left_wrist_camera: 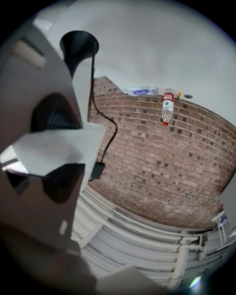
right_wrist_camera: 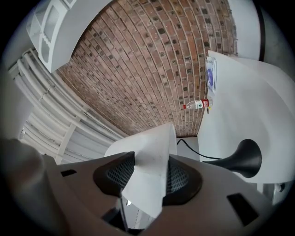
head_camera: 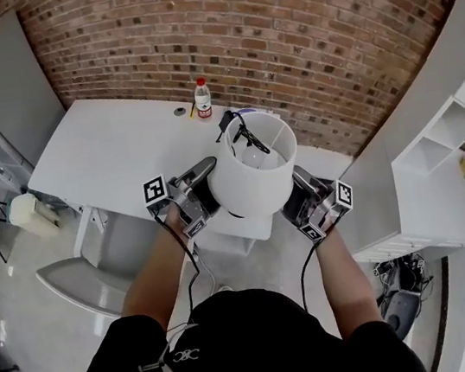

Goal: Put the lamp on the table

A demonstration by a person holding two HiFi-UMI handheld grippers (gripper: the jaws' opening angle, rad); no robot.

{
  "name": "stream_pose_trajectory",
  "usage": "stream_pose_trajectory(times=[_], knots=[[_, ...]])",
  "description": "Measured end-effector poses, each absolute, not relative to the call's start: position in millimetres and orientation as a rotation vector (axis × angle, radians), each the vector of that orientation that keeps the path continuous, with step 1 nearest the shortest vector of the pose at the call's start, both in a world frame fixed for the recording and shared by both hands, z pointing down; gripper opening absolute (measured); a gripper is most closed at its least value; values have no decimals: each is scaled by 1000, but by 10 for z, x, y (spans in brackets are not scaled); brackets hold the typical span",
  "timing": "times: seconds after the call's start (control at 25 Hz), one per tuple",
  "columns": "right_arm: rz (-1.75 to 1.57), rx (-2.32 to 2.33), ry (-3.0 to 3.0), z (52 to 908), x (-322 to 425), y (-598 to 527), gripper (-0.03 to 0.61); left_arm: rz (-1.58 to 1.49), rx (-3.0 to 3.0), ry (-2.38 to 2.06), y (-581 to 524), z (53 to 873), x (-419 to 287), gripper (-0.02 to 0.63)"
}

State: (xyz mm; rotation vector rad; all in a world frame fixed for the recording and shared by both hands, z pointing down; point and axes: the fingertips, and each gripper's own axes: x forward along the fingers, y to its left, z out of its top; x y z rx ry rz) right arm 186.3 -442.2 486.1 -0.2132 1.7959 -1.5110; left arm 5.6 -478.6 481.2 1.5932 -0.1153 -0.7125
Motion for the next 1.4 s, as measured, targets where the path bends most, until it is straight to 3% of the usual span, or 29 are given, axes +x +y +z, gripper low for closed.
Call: stream_pose_trajectory(times=[0.64,1.4], knots=[[-1592,-171,1803,5130,1903,-5170,173,-743,1562,-181,-5406,5087,84,197],[-1785,-22,1869,5449,2325,-6883,175,-886,1503,-323,-6734,5458,503,198]])
